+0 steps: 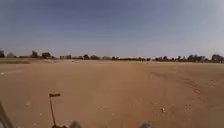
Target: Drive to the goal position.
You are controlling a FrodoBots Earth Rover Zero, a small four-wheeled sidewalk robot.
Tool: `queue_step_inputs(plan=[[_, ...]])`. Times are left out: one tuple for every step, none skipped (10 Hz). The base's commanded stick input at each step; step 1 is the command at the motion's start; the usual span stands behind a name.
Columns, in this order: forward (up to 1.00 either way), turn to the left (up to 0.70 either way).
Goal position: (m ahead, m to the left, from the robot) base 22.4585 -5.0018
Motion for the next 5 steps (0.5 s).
queue_step_inputs(plan=[[0.5,0.0],[0.5,0.0],[0.5,0.0],[0.5,0.0],[0.5,0.0]])
